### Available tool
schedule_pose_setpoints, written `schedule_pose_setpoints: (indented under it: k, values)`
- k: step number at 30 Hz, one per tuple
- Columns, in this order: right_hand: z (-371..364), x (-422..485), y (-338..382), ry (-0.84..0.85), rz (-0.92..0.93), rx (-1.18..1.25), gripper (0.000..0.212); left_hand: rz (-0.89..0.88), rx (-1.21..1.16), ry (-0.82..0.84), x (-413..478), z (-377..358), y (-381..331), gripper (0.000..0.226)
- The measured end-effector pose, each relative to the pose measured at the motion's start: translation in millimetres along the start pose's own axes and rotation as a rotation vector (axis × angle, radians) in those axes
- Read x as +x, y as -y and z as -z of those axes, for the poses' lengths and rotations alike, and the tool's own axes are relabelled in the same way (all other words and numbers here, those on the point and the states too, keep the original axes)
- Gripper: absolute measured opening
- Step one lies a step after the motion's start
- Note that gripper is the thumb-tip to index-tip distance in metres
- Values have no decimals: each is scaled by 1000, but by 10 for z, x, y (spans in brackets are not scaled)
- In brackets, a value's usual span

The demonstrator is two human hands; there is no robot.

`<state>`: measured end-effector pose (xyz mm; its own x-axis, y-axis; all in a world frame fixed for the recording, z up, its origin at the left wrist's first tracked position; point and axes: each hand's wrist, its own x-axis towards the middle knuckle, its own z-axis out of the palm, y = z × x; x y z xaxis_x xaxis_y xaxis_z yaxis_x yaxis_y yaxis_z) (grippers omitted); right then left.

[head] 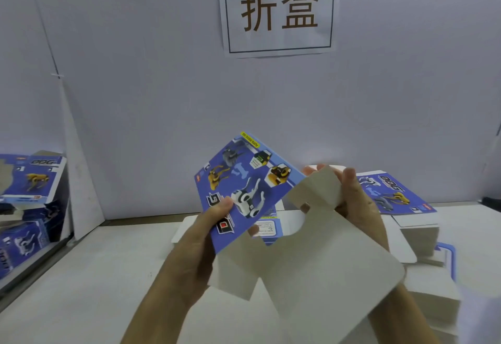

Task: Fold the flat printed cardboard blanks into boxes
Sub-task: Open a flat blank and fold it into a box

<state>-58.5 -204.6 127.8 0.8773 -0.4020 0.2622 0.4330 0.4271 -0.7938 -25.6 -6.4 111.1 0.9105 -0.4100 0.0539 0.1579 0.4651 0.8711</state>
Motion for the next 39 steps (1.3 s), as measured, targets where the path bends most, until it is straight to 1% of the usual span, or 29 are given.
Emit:
schedule_pose_setpoints:
  k: [1,2,3,4,5,6,7,8,9,11,12,14,16,17,19,20,22,23,24,25,27,28,29,30,31,32,34,36,39]
  values:
    - [11,10,-44,-27,-49,182,49,-42,-15,-38,13,-30,24,54]
    - [0,4,-88,-4,-110,324,48,-93,-60,-78,2,-63,37,57]
    - [-12,-28,-142,30,-139,363,49,-173,-108,-135,10,-74,65,62]
    - [2,-46,-181,-3,-172,325,55,-257,-157,-197,5,-98,84,67]
    - [30,-47,-219,-12,-190,279,63,-334,-207,-275,17,-109,104,71]
    - [35,-61,-241,2,-193,232,66,-397,-243,-354,25,-117,115,77]
    - [43,-41,-262,4,-177,150,62,-445,-259,-414,48,-106,128,83]
    - [22,-33,-260,-2,-114,3,52,-486,-260,-462,35,-124,115,89]
    - [29,-23,-280,-4,-28,-170,40,-520,-257,-500,33,-119,118,92]
    - [29,-41,-336,-34,155,-499,26,-570,-241,-555,26,-131,126,94]
    - [28,-58,-365,-57,230,-614,21,-593,-230,-564,16,-154,132,95]
    - [36,-90,-405,-141,360,-756,13,-645,-191,-561,-5,-212,163,99]
    - [34,-96,-410,-243,416,-824,11,-701,-154,-537,-41,-281,207,103]
    - [34,-97,-411,-279,443,-864,12,-730,-126,-536,-58,-322,236,107]
    - [40,-109,-424,-347,525,-1021,13,-796,-65,-529,-85,-424,326,112]
    - [46,-113,-437,-374,563,-1128,13,-840,-26,-517,-99,-477,377,108]
    - [53,-121,-464,-370,560,-1269,15,-913,65,-505,-133,-578,440,98]
    - [64,-119,-463,-341,536,-1248,16,-934,87,-497,-145,-596,442,96]
    - [80,-98,-439,-297,488,-1145,15,-940,77,-490,-144,-583,418,96]
    - [98,-61,-392,-239,408,-926,16,-925,33,-486,-129,-530,379,98]
    - [87,-25,-258,-69,204,-350,18,-821,-112,-492,-87,-384,263,97]
    - [77,-27,-220,7,118,-125,22,-757,-173,-492,-67,-320,213,92]
    - [66,-35,-208,69,52,11,28,-704,-208,-488,-48,-279,186,88]
    - [51,-41,-212,121,-7,100,34,-666,-219,-485,-36,-264,177,89]
    - [35,-50,-233,163,-61,170,35,-639,-218,-484,-32,-276,181,94]
    - [28,-51,-264,202,-113,247,32,-620,-217,-485,-33,-295,194,98]
    - [7,-58,-306,235,-174,380,29,-593,-219,-484,-32,-314,225,100]
    - [-7,-59,-320,228,-178,384,25,-580,-218,-475,-28,-309,232,98]
    - [-17,-50,-316,157,-163,324,18,-567,-176,-453,-11,-293,232,94]
